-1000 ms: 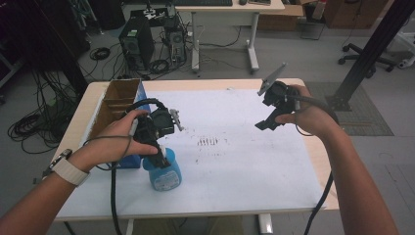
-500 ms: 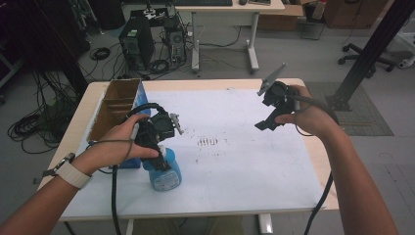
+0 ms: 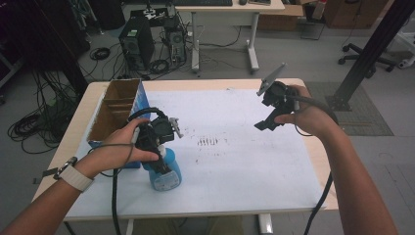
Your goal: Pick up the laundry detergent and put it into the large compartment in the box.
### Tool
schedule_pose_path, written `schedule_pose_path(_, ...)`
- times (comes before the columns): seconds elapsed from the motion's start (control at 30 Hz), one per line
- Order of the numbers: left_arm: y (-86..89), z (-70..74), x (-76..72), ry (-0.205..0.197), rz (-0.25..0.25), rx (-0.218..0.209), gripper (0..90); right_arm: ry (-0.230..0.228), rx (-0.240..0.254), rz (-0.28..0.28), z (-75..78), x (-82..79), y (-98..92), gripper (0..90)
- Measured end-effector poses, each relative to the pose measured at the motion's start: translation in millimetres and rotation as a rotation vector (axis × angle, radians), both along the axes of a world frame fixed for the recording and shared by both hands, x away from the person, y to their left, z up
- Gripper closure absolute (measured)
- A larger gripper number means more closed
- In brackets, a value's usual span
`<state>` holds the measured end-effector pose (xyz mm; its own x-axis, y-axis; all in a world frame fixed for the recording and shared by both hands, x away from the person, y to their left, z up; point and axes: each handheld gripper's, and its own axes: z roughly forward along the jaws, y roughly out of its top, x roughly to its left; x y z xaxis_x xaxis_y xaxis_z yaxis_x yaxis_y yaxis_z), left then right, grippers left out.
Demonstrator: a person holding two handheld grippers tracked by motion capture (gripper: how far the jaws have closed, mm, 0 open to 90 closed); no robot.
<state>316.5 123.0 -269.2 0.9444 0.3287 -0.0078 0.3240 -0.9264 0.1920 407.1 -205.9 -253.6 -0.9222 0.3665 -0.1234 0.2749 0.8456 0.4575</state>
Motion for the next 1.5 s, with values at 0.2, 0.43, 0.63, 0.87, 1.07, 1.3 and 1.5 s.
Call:
schedule_pose_path(0.2, 0.3, -3.8, 0.1, 0.001, 0.001, -0.001, 9.3, 0.000, 0.000, 0.003, -0.4, 0.3, 0.9, 10.3)
schedule_pose_path(0.43, -0.6, -8.8, -0.3, 0.003, 0.002, 0.006, 9.3, 0.003, -0.004, 0.002, -0.5, 0.4, 1.5, 10.3)
schedule_pose_path(0.63, -0.2, -10.4, 0.4, 0.004, 0.003, 0.007, 9.7, 0.004, -0.005, 0.002, -0.4, 0.2, 1.3, 10.3)
schedule_pose_path(0.87, 0.3, -14.6, 1.2, 0.012, 0.003, 0.007, 11.3, 0.005, -0.005, -0.002, 0.2, -0.6, 0.3, 10.3)
schedule_pose_path(1.07, 1.7, -14.9, 1.9, 0.016, -0.001, 0.005, 15.0, 0.004, -0.003, -0.002, 0.4, -1.5, 0.3, 10.3)
schedule_pose_path(1.3, 1.9, -15.0, 2.0, 0.019, -0.005, 0.005, 20.0, 0.003, -0.003, -0.003, 1.2, -1.9, 0.1, 10.3)
schedule_pose_path(1.5, 3.0, -14.8, 2.4, 0.018, -0.006, 0.001, 24.3, 0.002, -0.003, -0.003, 0.9, -2.4, -0.8, 10.3)
